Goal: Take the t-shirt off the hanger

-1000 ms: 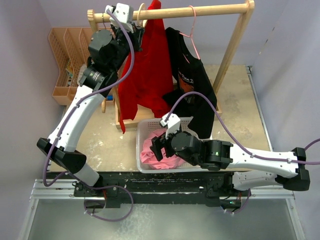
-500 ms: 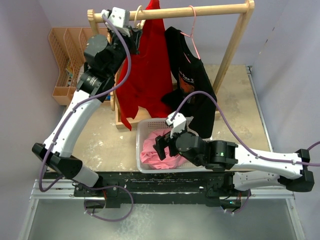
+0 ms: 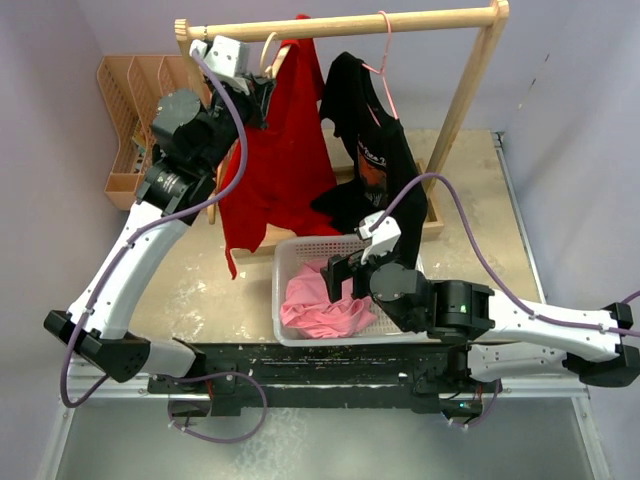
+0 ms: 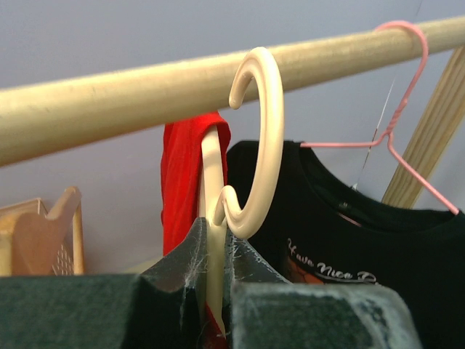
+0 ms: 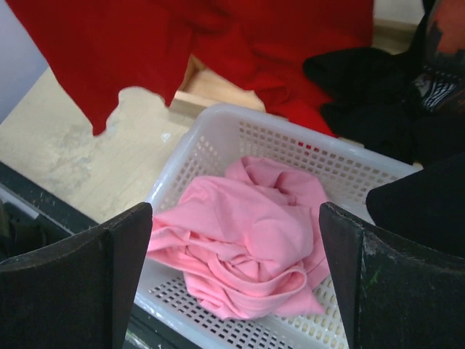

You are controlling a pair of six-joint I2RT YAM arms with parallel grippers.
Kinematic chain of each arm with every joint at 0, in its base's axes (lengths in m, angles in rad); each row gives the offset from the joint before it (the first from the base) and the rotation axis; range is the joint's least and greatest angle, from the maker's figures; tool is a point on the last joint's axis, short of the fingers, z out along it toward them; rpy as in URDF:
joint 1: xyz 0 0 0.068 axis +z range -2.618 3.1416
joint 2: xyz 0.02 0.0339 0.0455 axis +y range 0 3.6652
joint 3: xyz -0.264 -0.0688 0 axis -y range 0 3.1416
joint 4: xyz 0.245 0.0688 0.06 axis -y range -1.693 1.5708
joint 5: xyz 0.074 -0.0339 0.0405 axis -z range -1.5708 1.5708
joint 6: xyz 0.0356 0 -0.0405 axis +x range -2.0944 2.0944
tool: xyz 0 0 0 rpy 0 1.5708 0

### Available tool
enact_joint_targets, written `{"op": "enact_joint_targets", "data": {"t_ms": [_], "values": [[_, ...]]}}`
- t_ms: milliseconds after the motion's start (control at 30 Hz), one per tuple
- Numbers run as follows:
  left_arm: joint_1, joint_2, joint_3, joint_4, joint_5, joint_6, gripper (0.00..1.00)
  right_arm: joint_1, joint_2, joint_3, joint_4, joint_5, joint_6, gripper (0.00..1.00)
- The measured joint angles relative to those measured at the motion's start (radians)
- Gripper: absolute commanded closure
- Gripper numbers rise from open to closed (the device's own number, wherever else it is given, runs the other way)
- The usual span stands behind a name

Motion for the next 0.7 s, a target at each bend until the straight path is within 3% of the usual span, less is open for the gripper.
{"op": "enact_joint_targets", "data": {"t_ms": [100, 267, 467, 700], "values": [[0.000, -0.008, -0.024, -0.040, 0.013, -0.005, 1.00, 0.000, 0.005, 0.023, 0.001, 0.040, -0.014, 0.03], [0.000, -0.037, -0.073, -0.142, 0.058, -0.033, 1.00, -0.047, 0.019, 0.090, 0.058, 0.074, -0.104, 0.22], [0.000, -0.089, -0.084, -0.275, 0.139, -0.088, 1.00, -0.352, 0.034, 0.171, 0.178, -0.113, -0.201, 0.27], [0.000, -0.164, -0.047, -0.403, 0.219, -0.156, 1.00, -0.419, 0.194, 0.394, 0.262, -0.249, -0.292, 0.32]]}}
